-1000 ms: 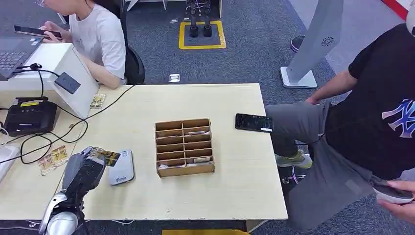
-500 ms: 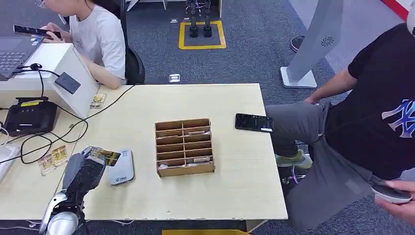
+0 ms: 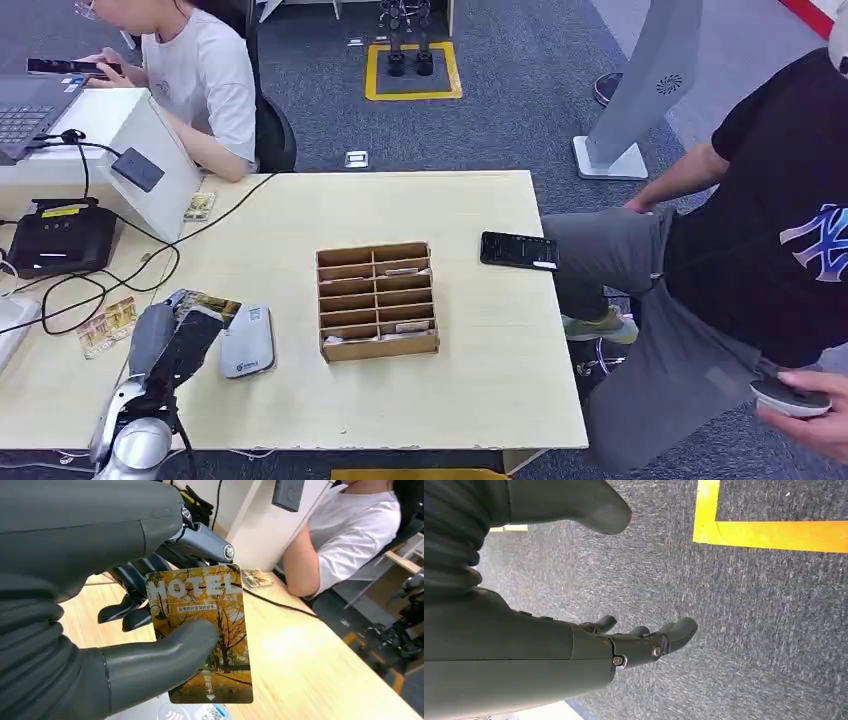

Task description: Pass the card to the sensor for recognition and then transmit it.

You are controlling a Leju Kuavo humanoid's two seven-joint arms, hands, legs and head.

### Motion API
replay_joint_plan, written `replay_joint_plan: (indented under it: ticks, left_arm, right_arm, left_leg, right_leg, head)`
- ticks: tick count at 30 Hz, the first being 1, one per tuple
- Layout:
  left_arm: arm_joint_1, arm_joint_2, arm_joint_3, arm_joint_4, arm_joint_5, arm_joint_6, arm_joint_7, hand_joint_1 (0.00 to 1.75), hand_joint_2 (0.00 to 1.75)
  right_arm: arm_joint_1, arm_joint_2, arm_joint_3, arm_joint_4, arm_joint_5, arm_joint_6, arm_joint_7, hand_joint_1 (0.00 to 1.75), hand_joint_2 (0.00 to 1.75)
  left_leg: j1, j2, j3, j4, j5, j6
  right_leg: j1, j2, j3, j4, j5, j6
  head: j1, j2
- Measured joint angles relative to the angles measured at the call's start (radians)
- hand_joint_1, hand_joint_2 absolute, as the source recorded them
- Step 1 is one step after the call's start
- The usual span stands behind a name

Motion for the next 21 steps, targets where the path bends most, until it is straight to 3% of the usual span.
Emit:
replay_joint_plan:
  ticks: [21]
  left_arm:
    - [-0.020, -0.009, 0.000, 0.064, -0.012, 0.000, 0.001, 1.75, 1.75]
  right_arm:
    - [0.000, 0.000, 0.000, 0.000, 0.003, 0.000, -0.004, 0.00, 1.75]
  left_leg:
    - [0.000, 0.000, 0.000, 0.000, 0.000, 0.000]
  right_leg:
    - [0.000, 0.000, 0.000, 0.000, 0.000, 0.000]
  head:
    - [0.000, 0.000]
